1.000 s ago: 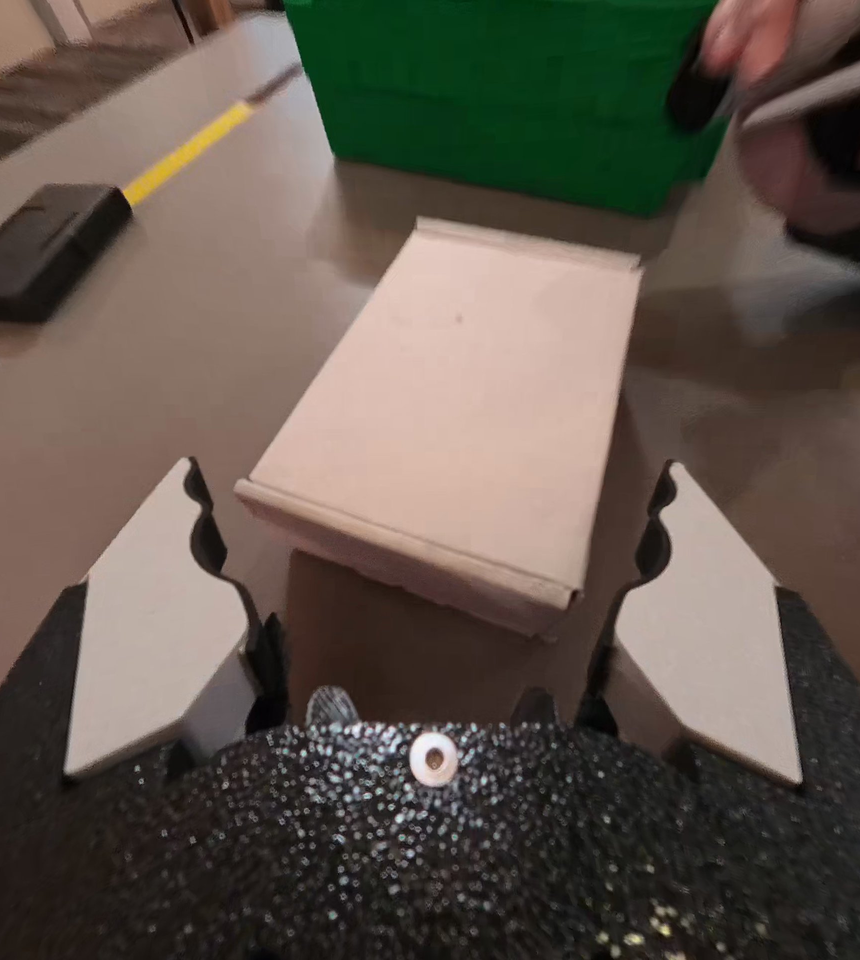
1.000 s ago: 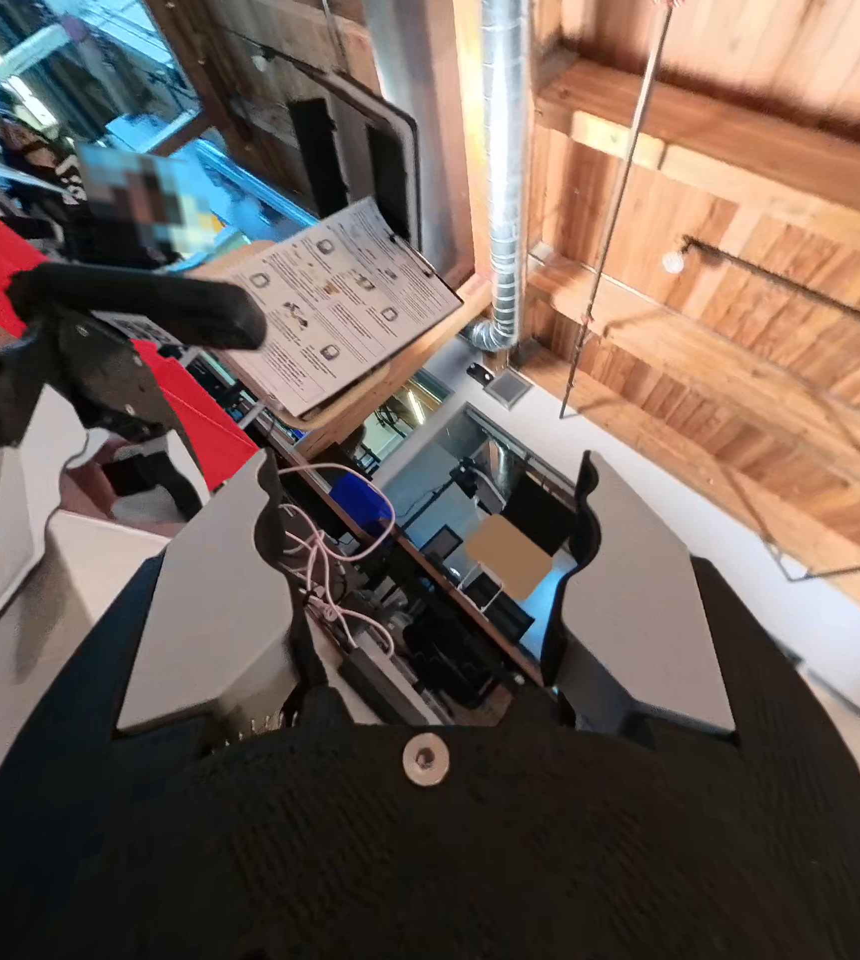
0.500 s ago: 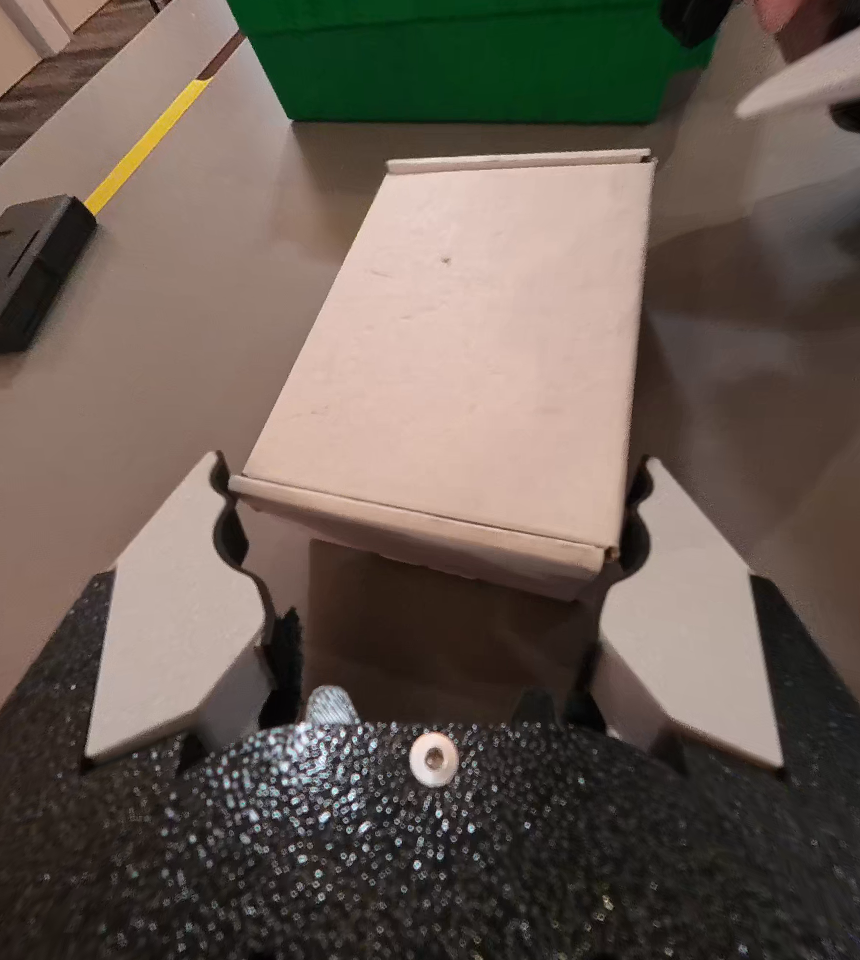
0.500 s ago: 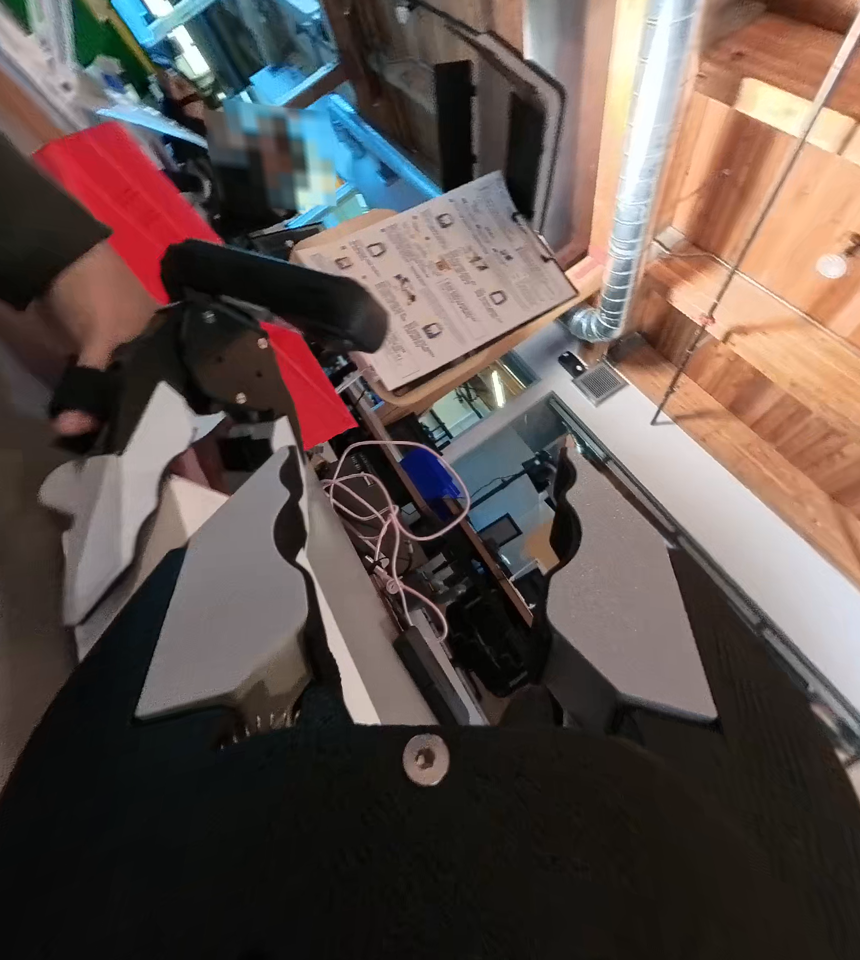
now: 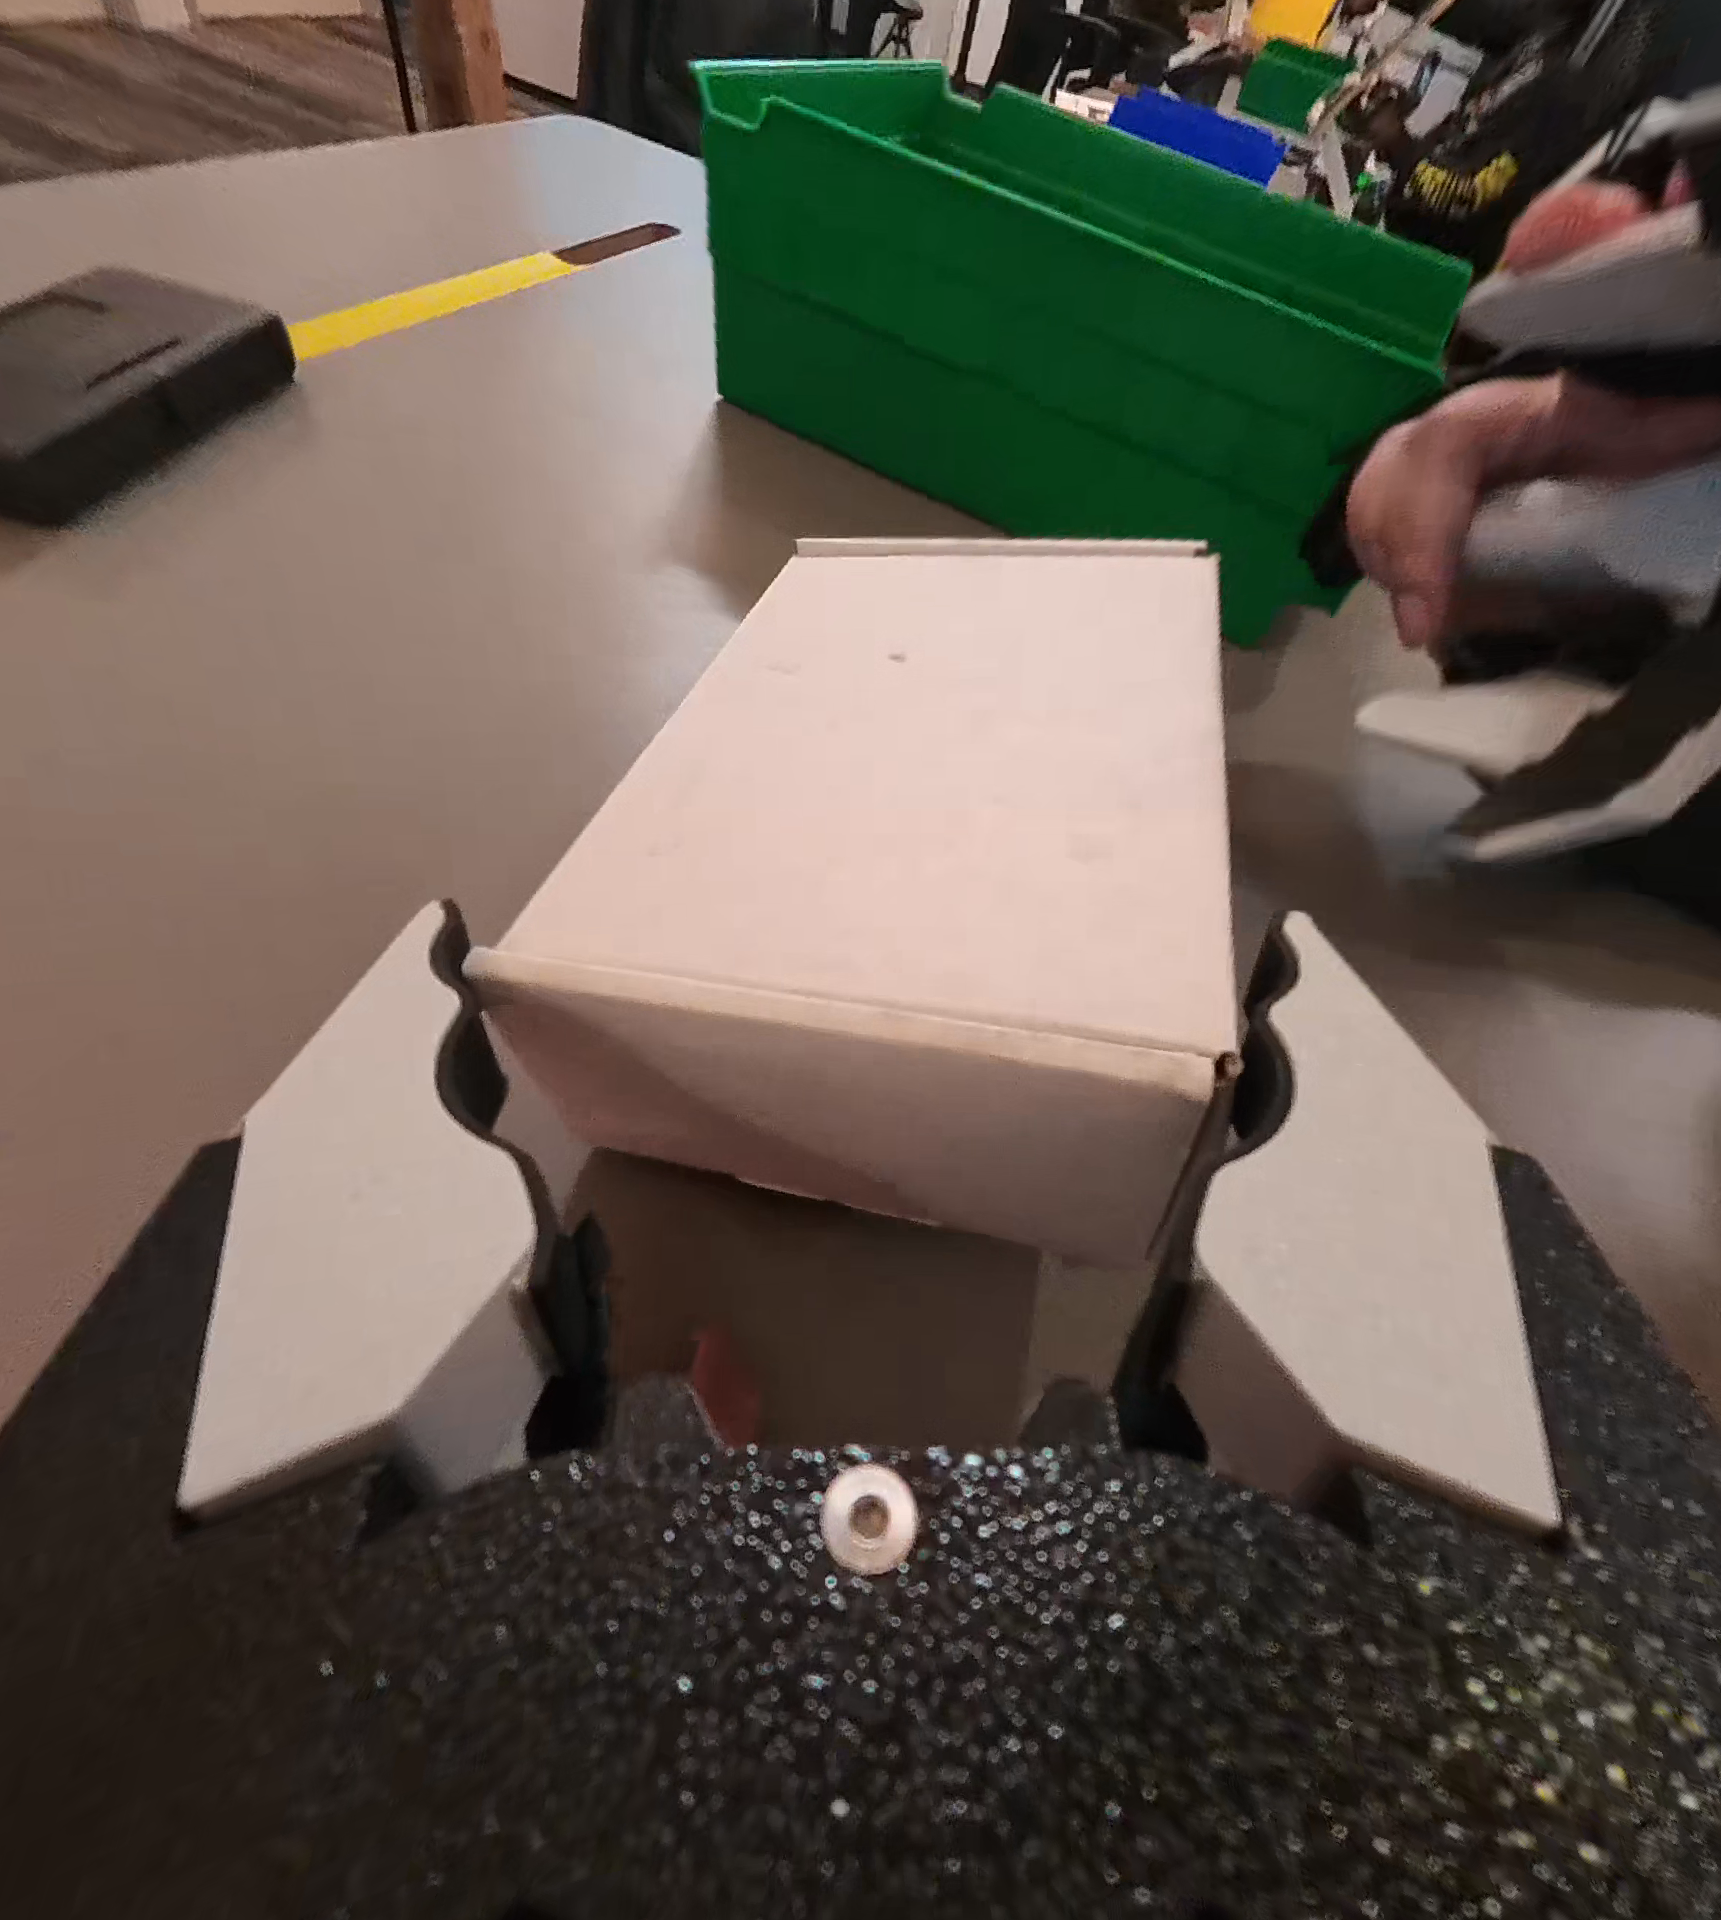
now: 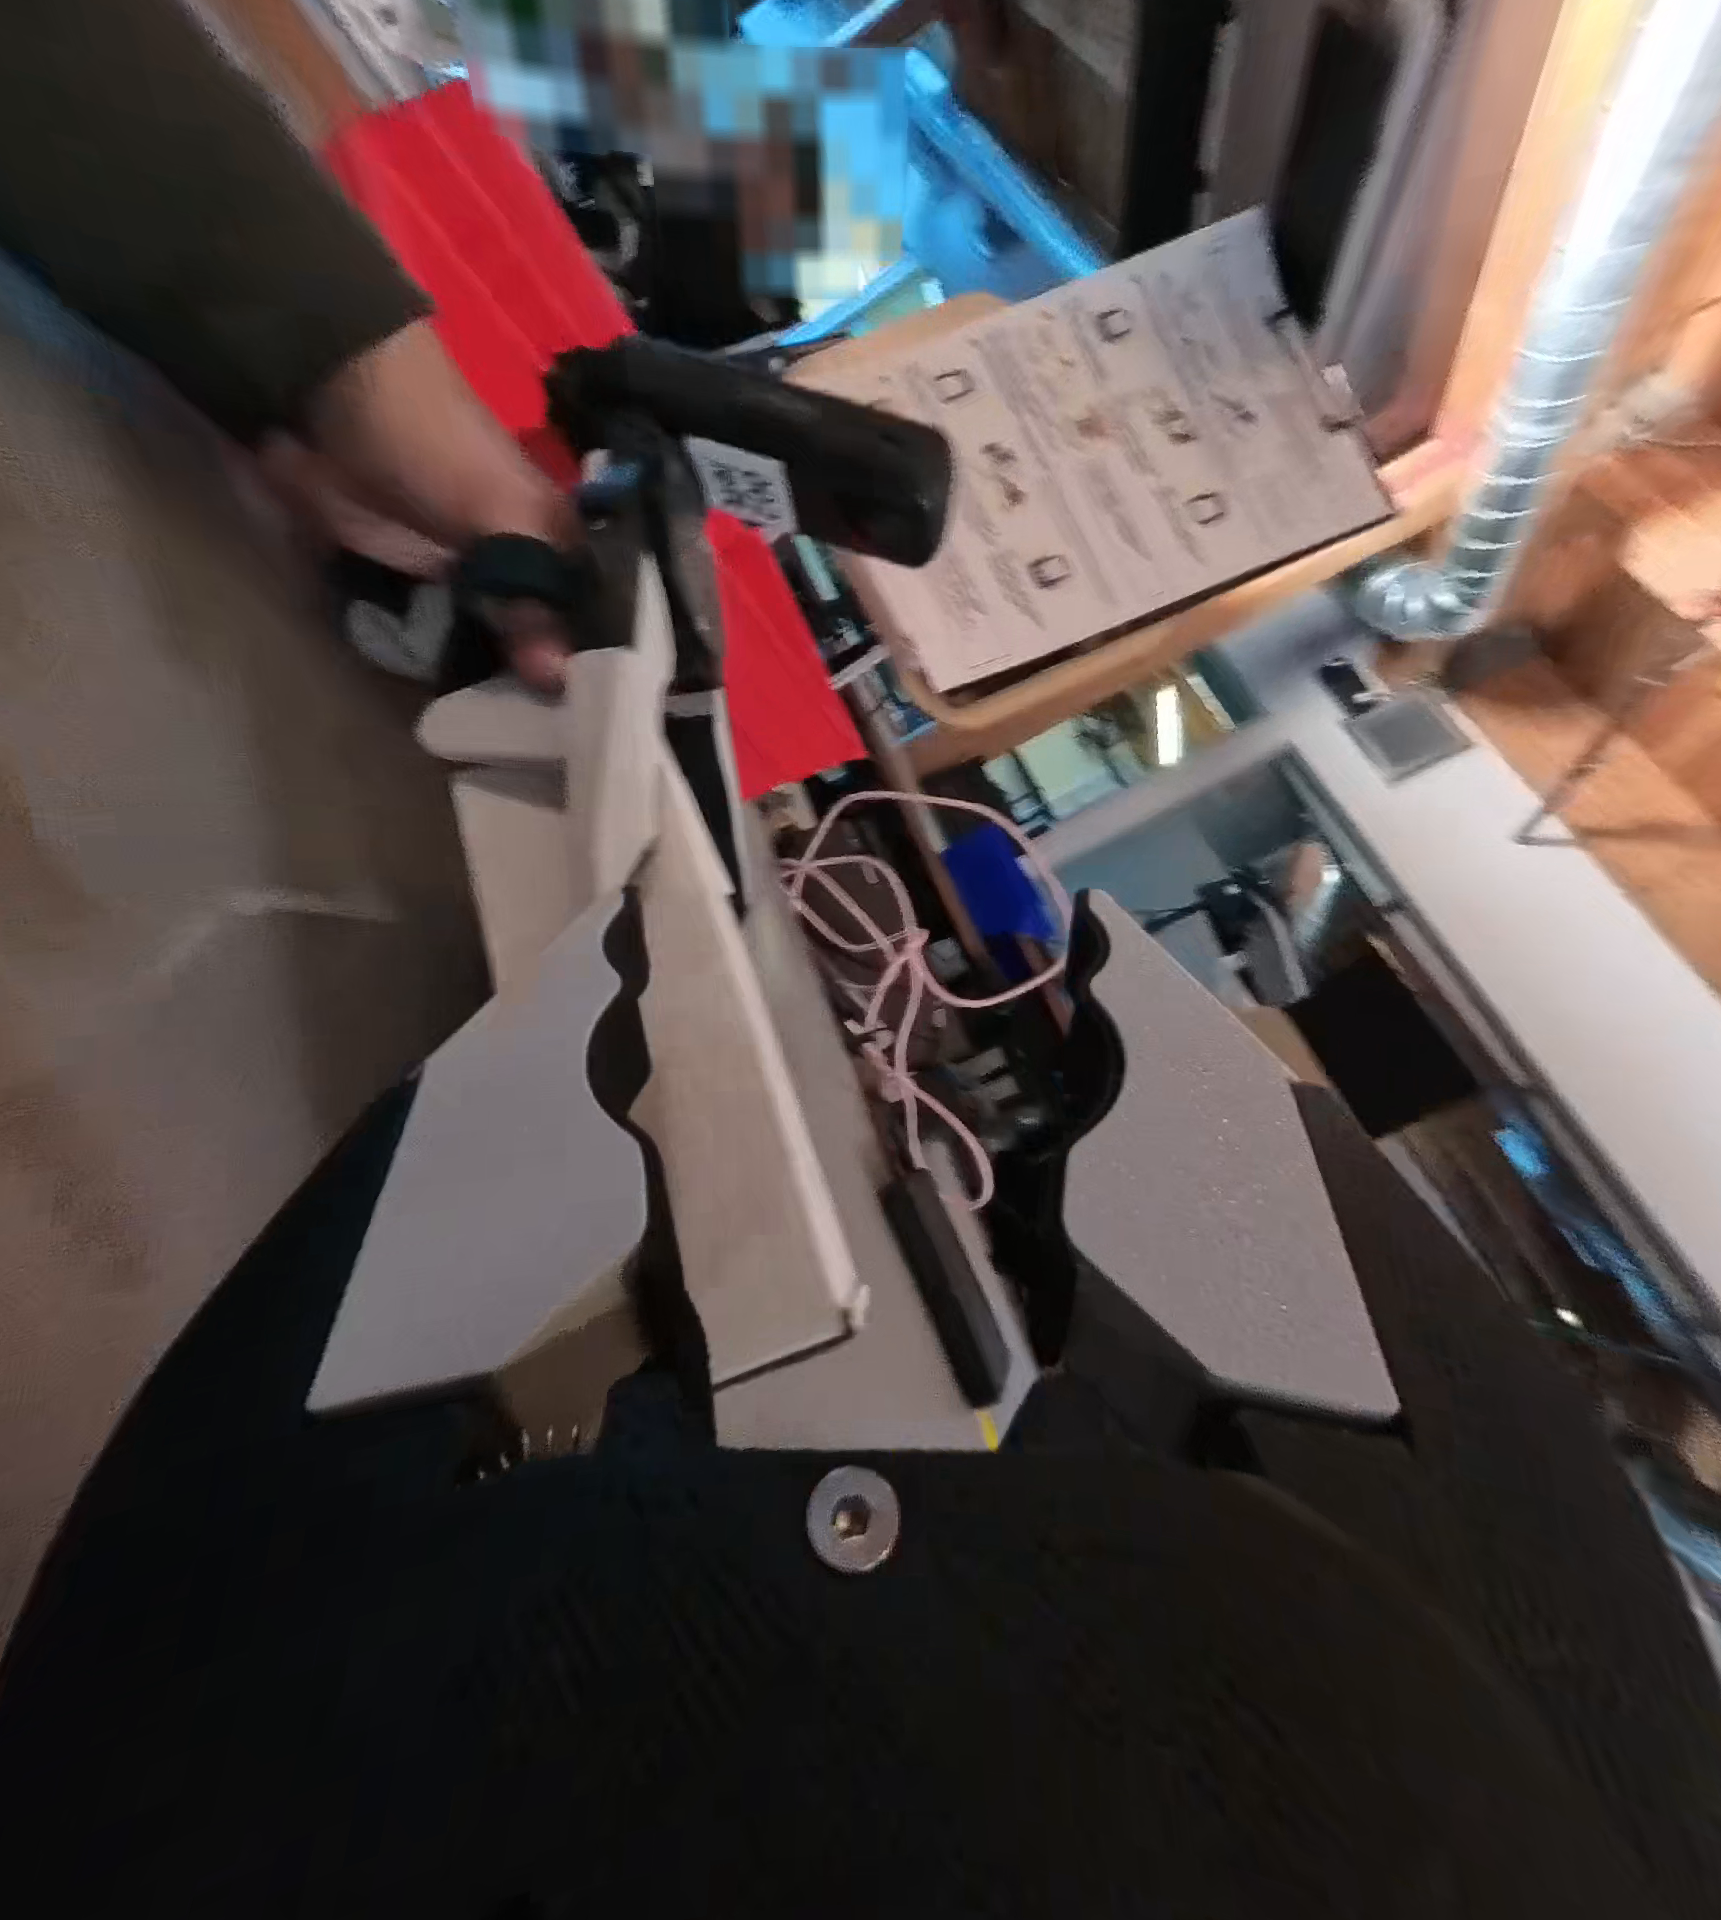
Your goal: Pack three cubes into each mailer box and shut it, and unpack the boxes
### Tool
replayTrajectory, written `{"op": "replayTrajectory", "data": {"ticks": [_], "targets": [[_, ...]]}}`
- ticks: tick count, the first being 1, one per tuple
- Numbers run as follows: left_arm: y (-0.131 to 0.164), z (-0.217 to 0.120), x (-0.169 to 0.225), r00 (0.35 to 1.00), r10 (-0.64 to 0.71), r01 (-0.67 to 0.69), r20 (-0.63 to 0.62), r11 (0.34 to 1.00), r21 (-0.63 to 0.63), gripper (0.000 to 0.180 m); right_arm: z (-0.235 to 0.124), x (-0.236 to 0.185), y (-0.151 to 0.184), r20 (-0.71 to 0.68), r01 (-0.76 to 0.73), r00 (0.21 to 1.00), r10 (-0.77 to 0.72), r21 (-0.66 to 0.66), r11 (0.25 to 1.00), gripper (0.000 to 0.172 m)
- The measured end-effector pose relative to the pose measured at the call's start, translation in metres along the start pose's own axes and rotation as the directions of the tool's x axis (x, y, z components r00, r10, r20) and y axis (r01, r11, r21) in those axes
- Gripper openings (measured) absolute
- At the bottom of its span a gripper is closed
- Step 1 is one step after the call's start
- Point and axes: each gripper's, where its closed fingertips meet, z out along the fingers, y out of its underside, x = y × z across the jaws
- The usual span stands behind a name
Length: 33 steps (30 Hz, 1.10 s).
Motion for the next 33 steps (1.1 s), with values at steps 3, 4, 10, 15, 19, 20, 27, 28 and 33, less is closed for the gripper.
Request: {"op": "replayTrajectory", "data": {"ticks": [3, 4, 10, 15, 19, 20, 27, 28, 33], "targets": [[-0.001, 0.0, -0.001, 0.998, -0.06, 0.06, -0.012, 0.998, 0.014, 0.142, 0.006, -0.023, 0.015, 0.119, 0.03, 0.993, -0.019, -0.09, 0.996, 0.081], [-0.001, 0.0, 0.0, 0.998, -0.068, 0.069, -0.014, 0.998, 0.014, 0.142, 0.008, -0.03, 0.022, 0.152, 0.042, 0.988, -0.024, -0.118, 0.992, 0.083], [-0.001, 0.001, 0.016, 0.986, -0.117, 0.119, -0.12, 0.993, 0.014, 0.142, 0.015, -0.047, 0.059, 0.217, 0.234, 0.96, -0.177, -0.278, 0.932, 0.079], [-0.014, -0.015, 0.04, 0.975, 0.106, -0.078, -0.195, 0.986, 0.146, 0.155, 0.011, -0.029, 0.064, 0.179, 0.429, 0.903, -0.391, -0.35, 0.832, 0.069], [-0.005, -0.014, 0.031, 0.934, 0.357, -0.353, -0.02, 0.929, 0.109, 0.159, 0.003, -0.028, 0.063, 0.185, 0.181, 0.975, -0.12, -0.362, 0.915, 0.068], [-0.002, -0.012, 0.026, 0.906, 0.423, -0.424, 0.035, 0.902, 0.077, 0.159, 0.002, -0.029, 0.063, 0.192, 0.156, 0.977, -0.092, -0.354, 0.922, 0.068], [-0.015, -0.01, 0.042, 0.648, 0.725, -0.754, 0.234, 0.655, 0.055, 0.11, -0.001, -0.033, 0.053, 0.223, 0.118, 0.973, -0.053, -0.287, 0.951, 0.068], [-0.017, -0.009, 0.047, 0.631, 0.739, -0.769, 0.237, 0.637, 0.063, 0.108, -0.001, -0.034, 0.052, 0.225, 0.112, 0.973, -0.047, -0.284, 0.952, 0.068], [-0.01, -0.004, 0.054, 0.544, 0.804, -0.833, 0.239, 0.552, 0.036, 0.082, -0.001, -0.039, 0.049, 0.248, 0.117, 0.967, -0.049, -0.269, 0.956, 0.068]]}}
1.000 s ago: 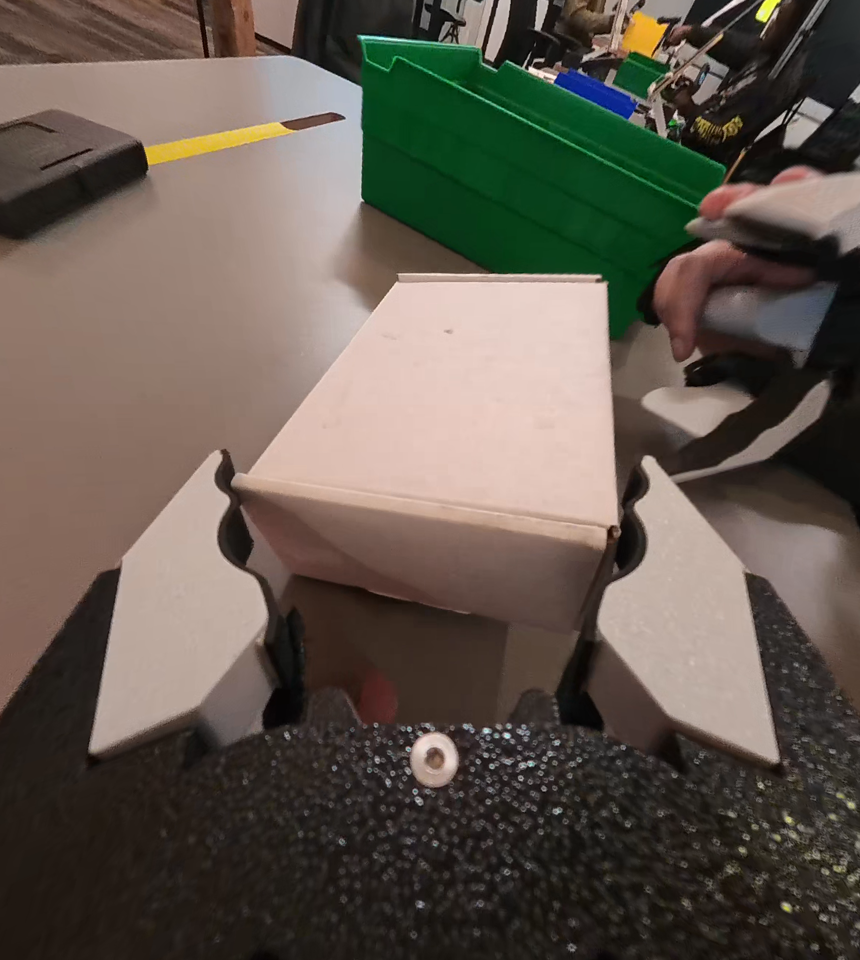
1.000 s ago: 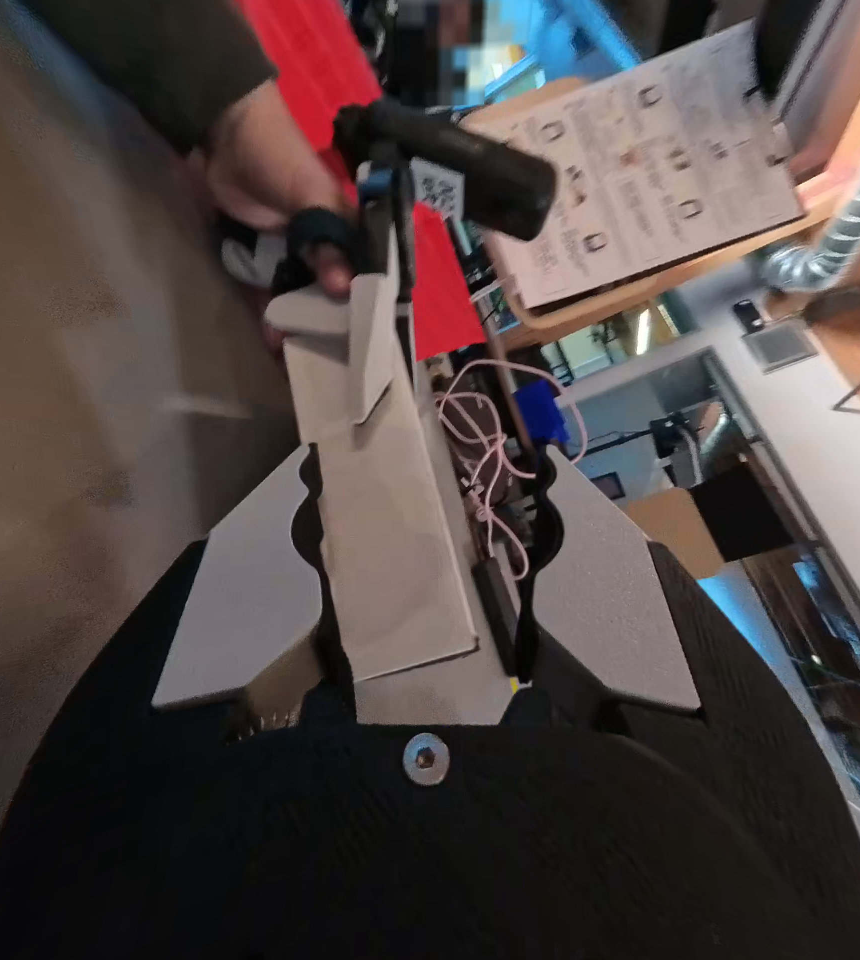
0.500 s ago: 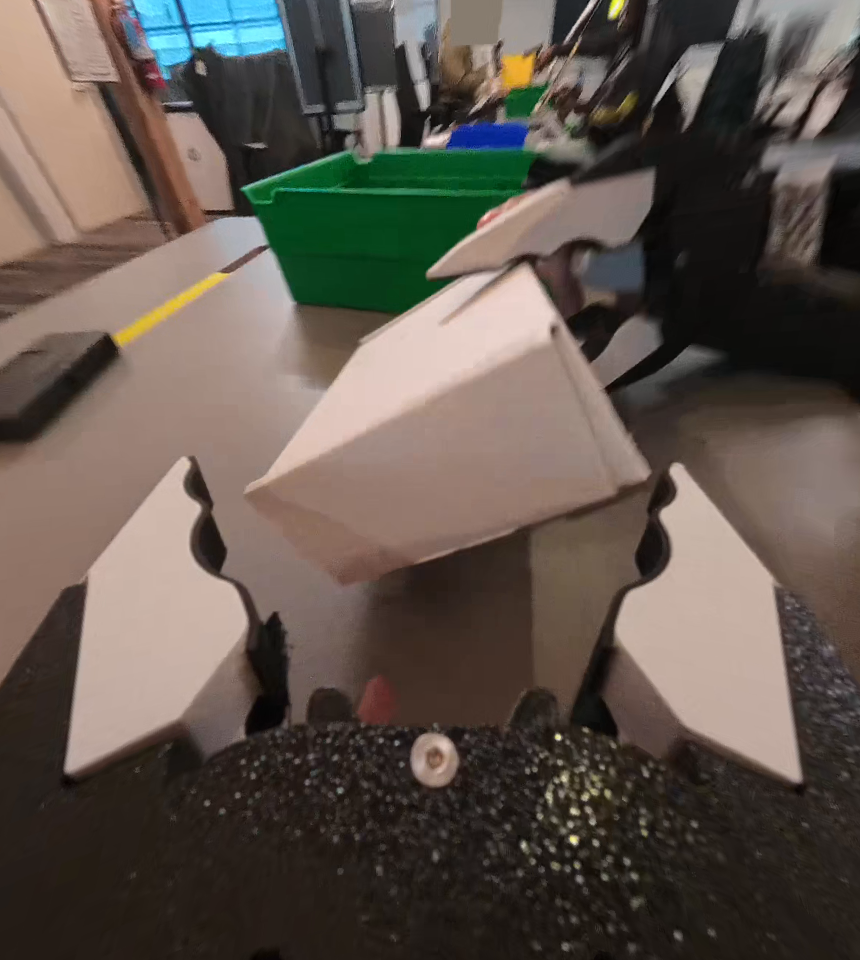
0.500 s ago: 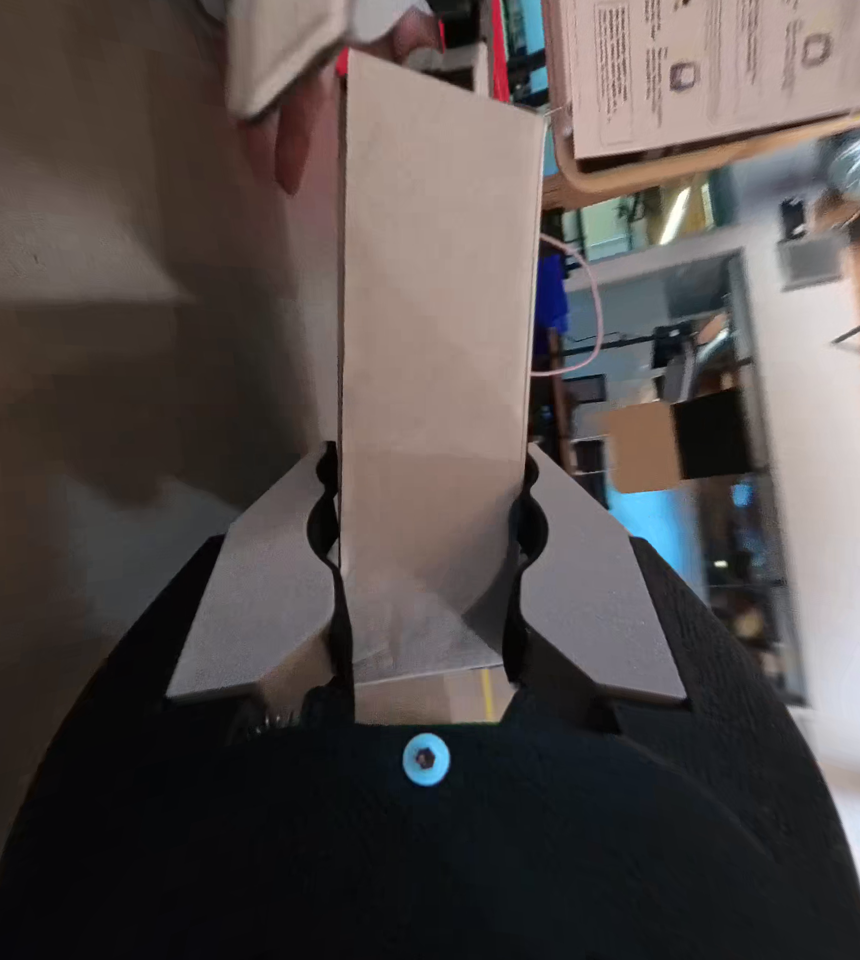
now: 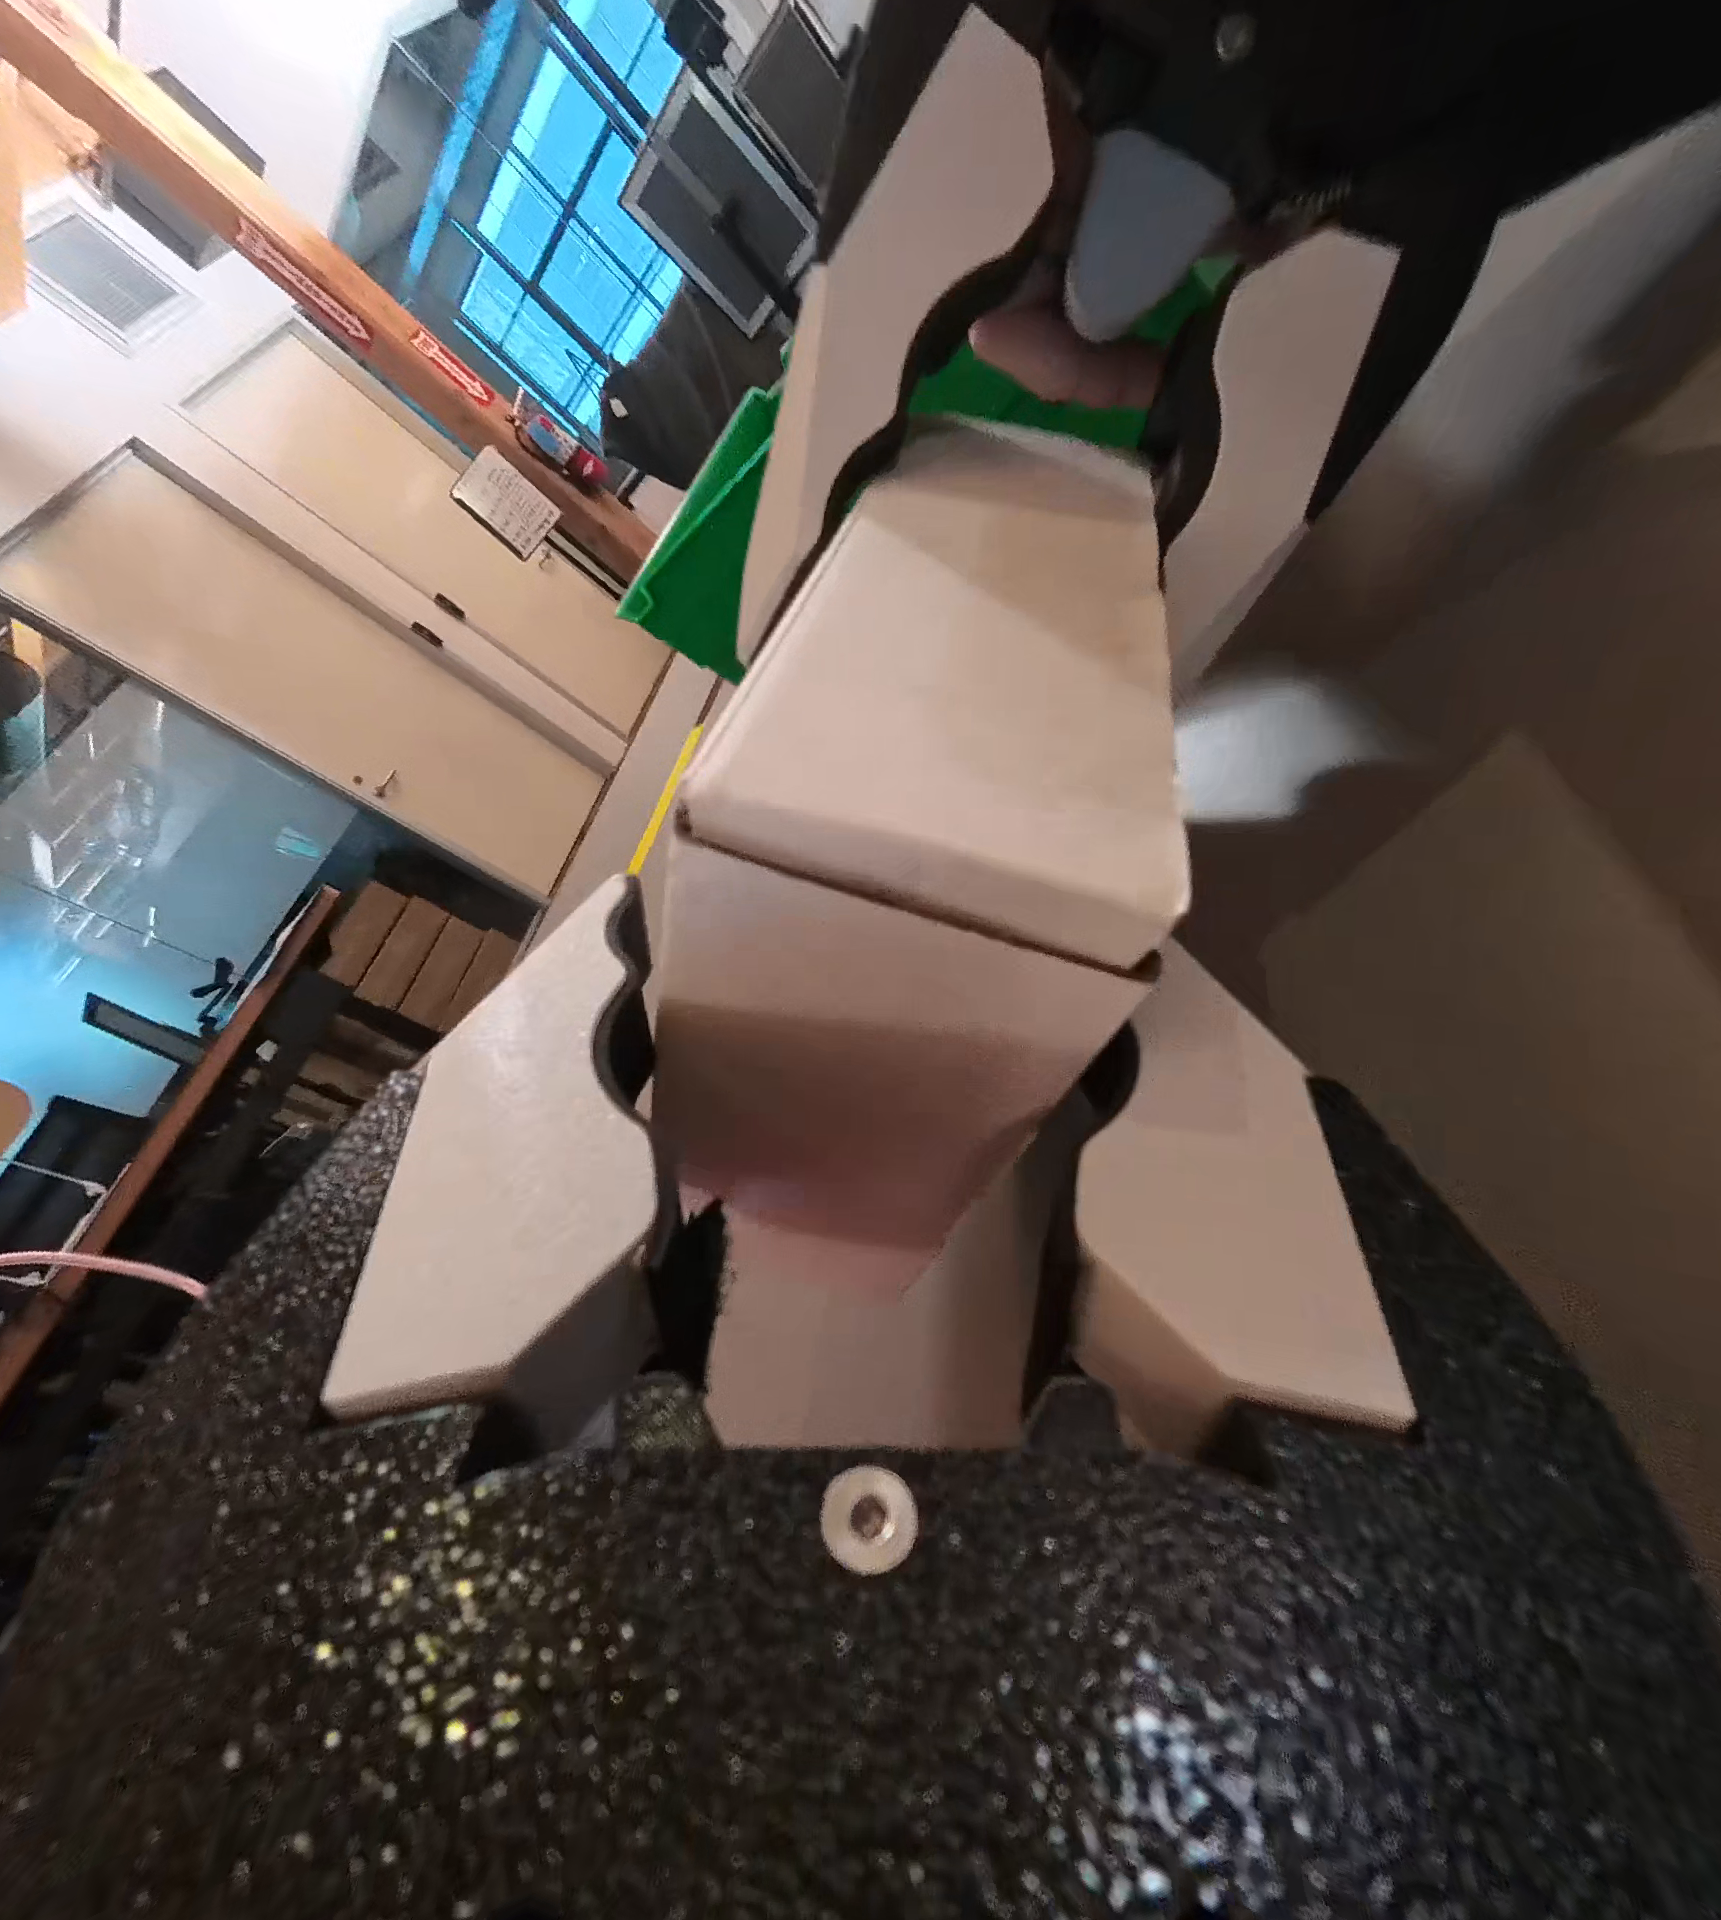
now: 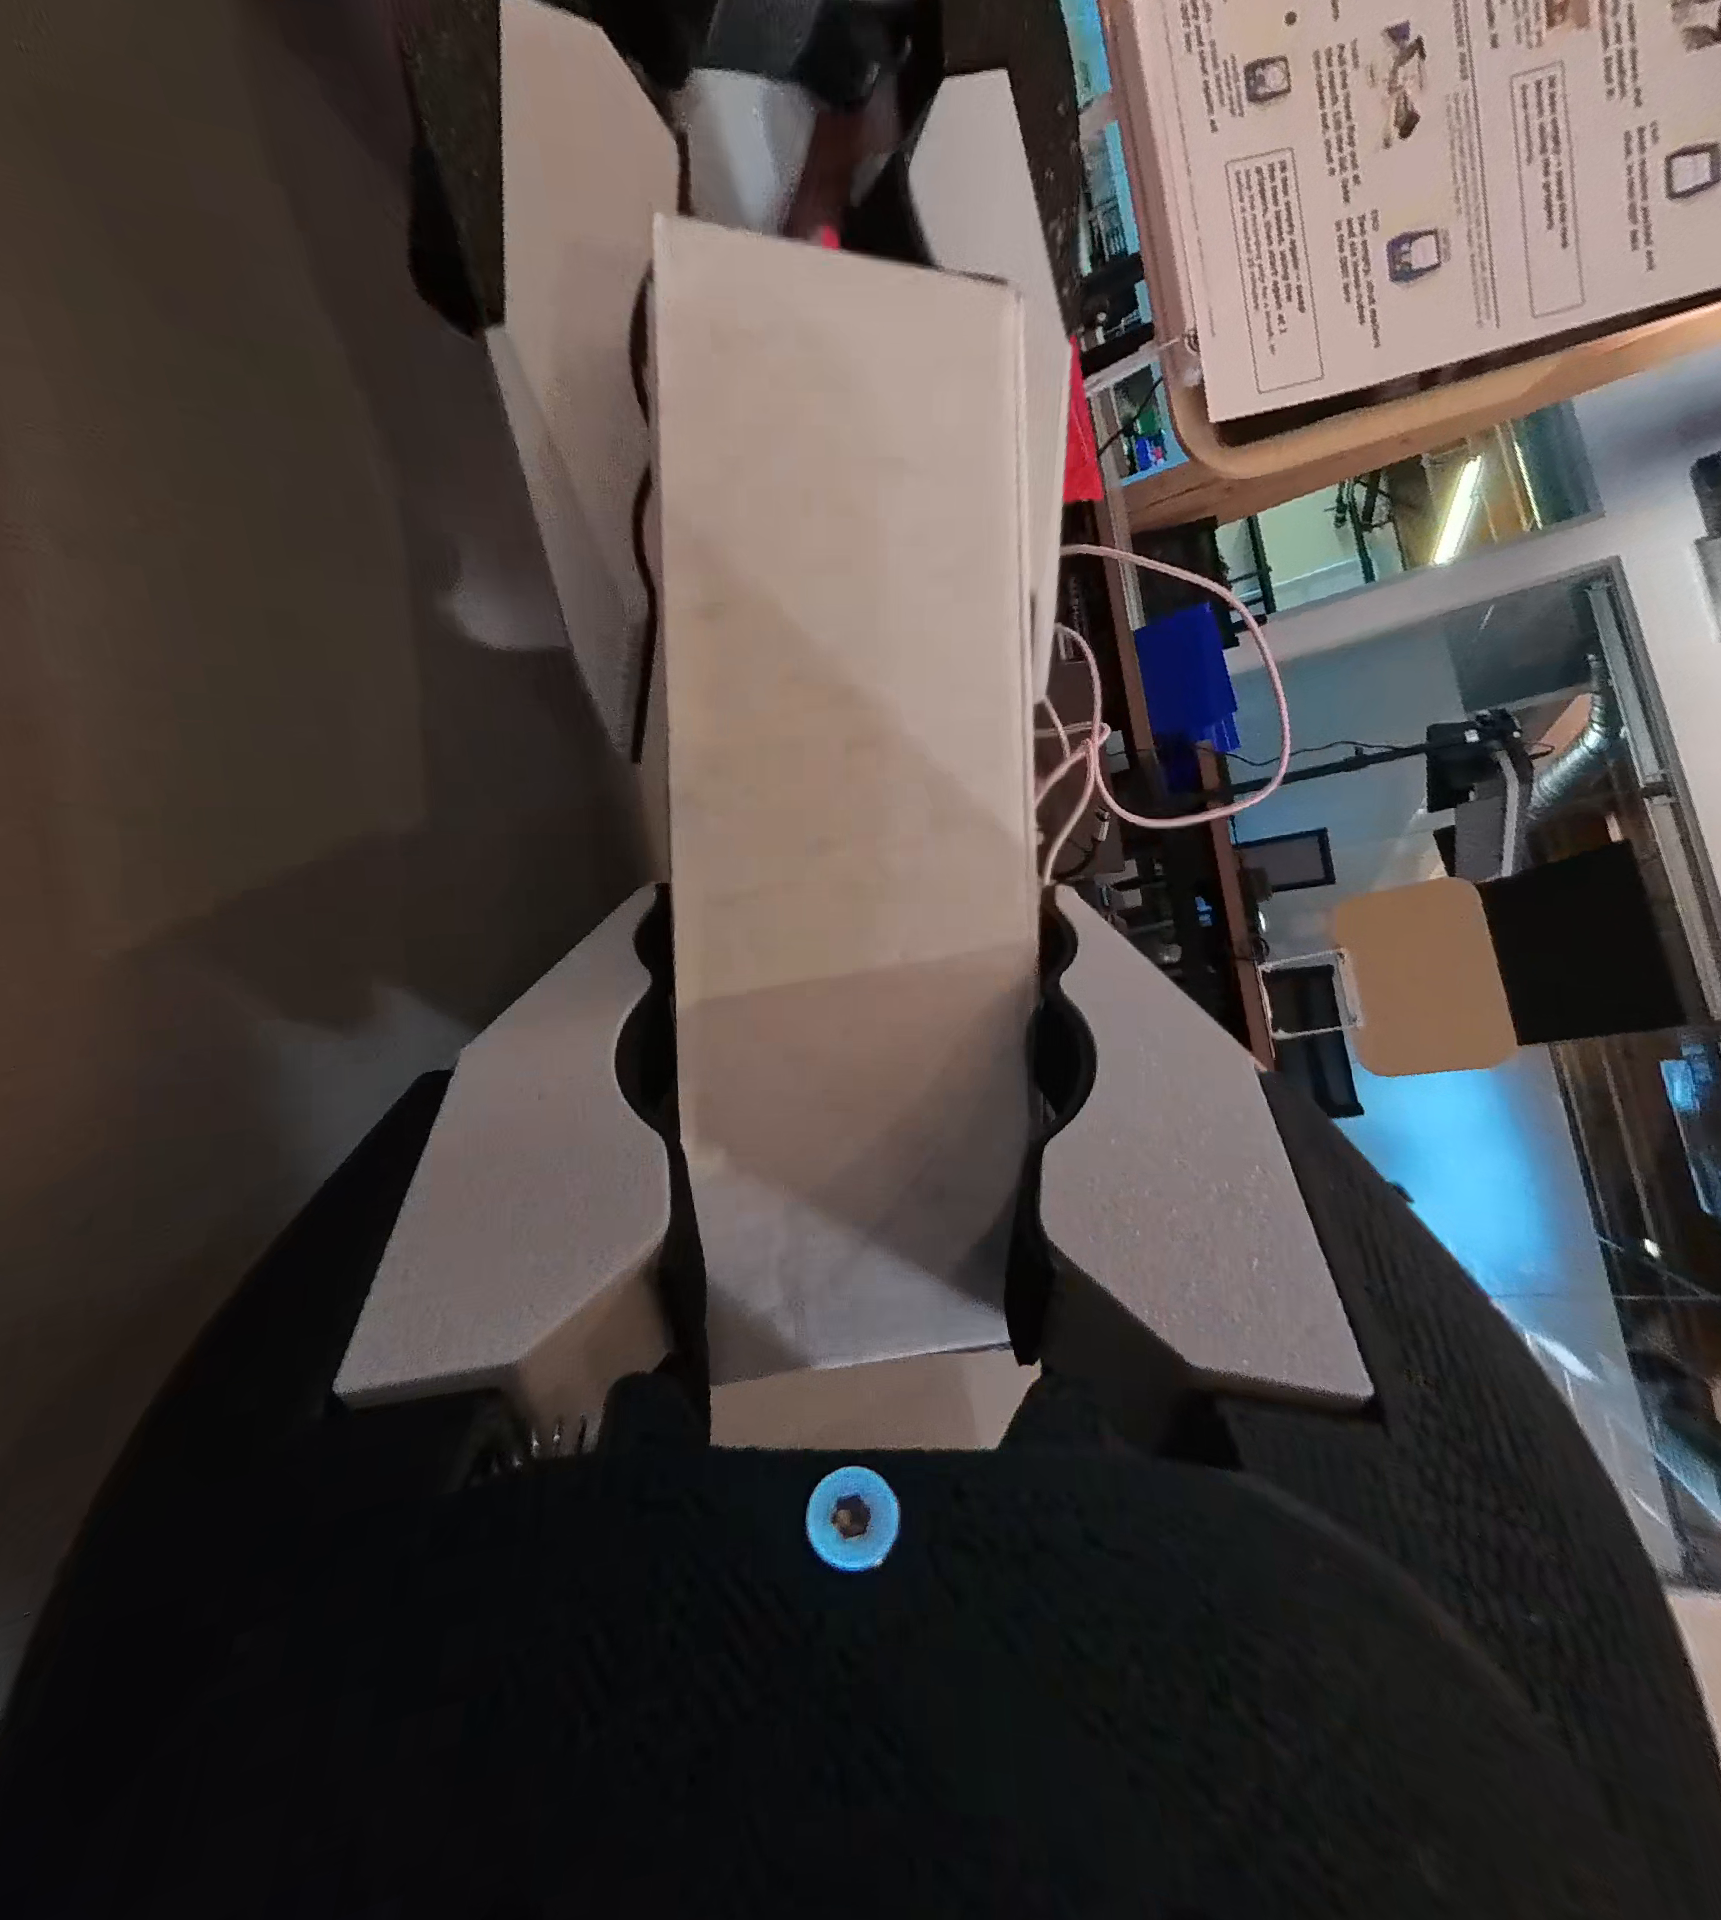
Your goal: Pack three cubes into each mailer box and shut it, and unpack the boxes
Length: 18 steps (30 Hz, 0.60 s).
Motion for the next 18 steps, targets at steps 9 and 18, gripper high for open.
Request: {"op": "replayTrajectory", "data": {"ticks": [9, 18], "targets": [[0.029, 0.004, -0.005, 0.976, -0.215, 0.206, -0.02, 0.957, -0.203, 0.08, -0.019, 0.026, -0.035, -0.164, 0.049, 0.986, -0.022, 0.164, 0.985, 0.069], [0.029, 0.005, -0.003, 0.923, -0.38, 0.357, -0.053, 0.902, -0.242, 0.078, -0.021, 0.038, -0.035, -0.289, 0.191, 0.944, -0.162, 0.074, 0.979, 0.056]]}}
